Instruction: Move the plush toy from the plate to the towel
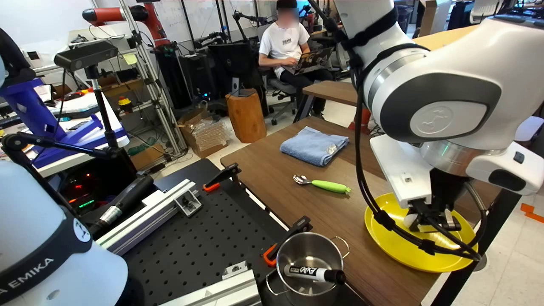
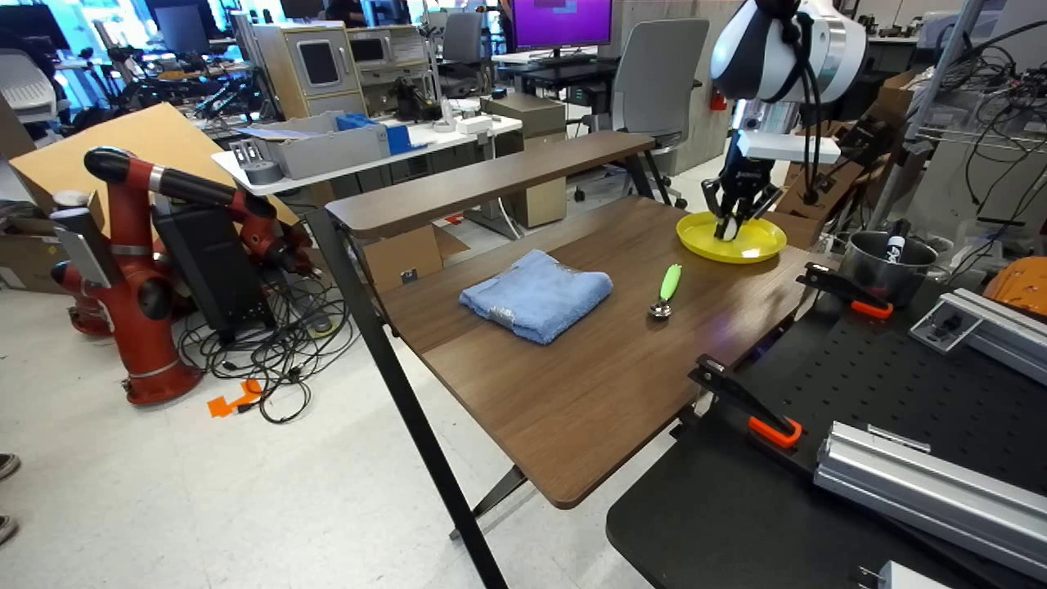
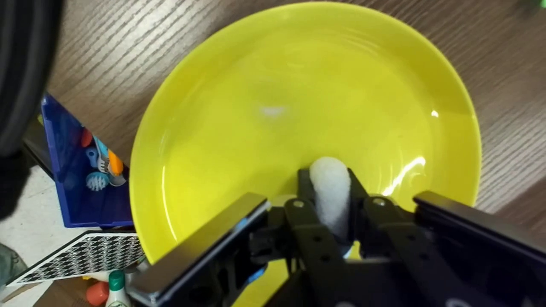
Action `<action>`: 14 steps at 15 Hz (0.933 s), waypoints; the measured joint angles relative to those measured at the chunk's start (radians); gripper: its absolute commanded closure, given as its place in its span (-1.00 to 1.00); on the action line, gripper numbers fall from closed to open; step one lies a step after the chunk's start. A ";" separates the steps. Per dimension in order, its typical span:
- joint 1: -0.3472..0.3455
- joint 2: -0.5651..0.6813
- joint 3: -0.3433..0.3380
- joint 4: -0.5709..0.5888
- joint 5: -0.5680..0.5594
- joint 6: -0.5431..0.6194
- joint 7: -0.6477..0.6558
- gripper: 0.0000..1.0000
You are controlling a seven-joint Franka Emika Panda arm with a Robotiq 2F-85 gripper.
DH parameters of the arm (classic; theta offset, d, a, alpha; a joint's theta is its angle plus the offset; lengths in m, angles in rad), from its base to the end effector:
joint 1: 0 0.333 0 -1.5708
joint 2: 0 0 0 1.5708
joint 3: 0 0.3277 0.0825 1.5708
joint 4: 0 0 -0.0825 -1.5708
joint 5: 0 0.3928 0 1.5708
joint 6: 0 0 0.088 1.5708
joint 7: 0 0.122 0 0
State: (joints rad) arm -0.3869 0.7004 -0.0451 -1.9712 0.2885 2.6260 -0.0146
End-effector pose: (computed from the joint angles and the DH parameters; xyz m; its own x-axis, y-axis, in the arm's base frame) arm 0.5497 -0.2592 0.0919 0.7895 -0.6115 -0.0527 -0.6135 -0.7831 -0.1019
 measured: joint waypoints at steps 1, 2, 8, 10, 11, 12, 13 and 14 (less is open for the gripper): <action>0.001 -0.005 0.001 -0.003 0.000 0.000 0.000 0.90; 0.003 -0.016 0.001 -0.013 0.000 0.001 0.000 0.90; 0.048 -0.232 0.007 -0.189 0.000 0.004 0.006 0.90; 0.094 -0.332 0.009 -0.262 0.000 0.004 0.028 0.90; 0.125 -0.379 0.010 -0.296 0.000 0.005 0.047 0.90; 0.161 -0.423 0.011 -0.328 -0.003 0.006 0.071 0.90; 0.201 -0.463 0.014 -0.353 -0.007 0.008 0.100 0.90; 0.244 -0.497 0.017 -0.372 -0.018 0.010 0.136 0.90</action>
State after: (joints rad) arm -0.1425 0.2037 -0.0276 -2.3431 0.2709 2.6359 0.1217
